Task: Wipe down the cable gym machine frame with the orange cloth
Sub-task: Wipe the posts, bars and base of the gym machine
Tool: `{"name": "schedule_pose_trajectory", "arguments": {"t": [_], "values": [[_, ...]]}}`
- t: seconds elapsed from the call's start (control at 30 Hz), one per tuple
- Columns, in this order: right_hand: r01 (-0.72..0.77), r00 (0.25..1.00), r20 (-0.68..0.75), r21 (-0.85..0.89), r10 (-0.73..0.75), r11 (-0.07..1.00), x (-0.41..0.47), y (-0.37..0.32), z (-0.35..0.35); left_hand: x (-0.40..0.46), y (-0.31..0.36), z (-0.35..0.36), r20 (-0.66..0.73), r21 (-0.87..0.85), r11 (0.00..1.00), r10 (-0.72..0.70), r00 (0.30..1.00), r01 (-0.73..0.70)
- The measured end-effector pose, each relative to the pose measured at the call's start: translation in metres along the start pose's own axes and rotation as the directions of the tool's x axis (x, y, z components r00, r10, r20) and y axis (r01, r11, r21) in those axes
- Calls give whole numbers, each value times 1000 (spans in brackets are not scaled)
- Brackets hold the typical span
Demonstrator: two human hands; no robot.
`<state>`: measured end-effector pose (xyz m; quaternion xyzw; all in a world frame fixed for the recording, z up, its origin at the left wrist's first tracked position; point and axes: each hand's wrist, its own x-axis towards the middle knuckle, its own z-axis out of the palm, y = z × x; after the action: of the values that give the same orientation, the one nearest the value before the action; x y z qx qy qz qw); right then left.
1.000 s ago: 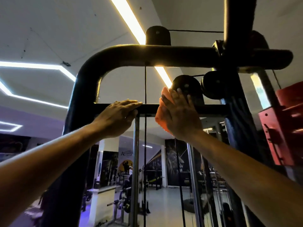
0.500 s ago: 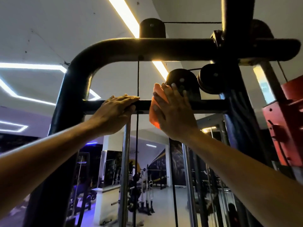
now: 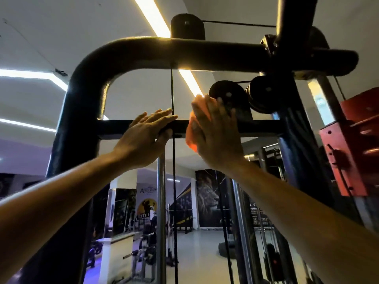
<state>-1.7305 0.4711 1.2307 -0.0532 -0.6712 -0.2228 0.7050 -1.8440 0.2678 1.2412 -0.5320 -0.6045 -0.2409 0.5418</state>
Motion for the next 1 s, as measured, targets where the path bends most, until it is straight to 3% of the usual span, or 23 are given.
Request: {"name": "schedule_pose_trajectory", "arguments": {"t": [0.1,0.33,0.4,0.53,0.6,0.7,0.83,1.0], "values": [[112,992,55,14,-112,994,1,-4,-2,1,2,5,-33,-21,1000,1,999,-2],[189,979,64,68,-193,980,-27,48,-37,-1,4,19,-95,4,998,57,994,-57],[129,990,47,85,-133,988,-22,54,-47,3,6,21,-86,4,997,77,993,-77],[-168,983,-48,117,175,979,14,62,-59,15,24,21,-22,-47,992,119,993,-120],[-241,970,-14,110,244,964,24,66,-50,22,39,22,2,-78,991,114,993,-113],[-145,989,36,-8,145,989,5,66,-22,36,54,25,16,-109,991,82,997,-79],[-38,999,1,24,38,999,-24,79,-12,60,65,30,32,-114,992,59,998,-55],[-34,993,113,4,33,999,7,94,-14,100,72,34,-39,-108,994,-24,999,20]]}}
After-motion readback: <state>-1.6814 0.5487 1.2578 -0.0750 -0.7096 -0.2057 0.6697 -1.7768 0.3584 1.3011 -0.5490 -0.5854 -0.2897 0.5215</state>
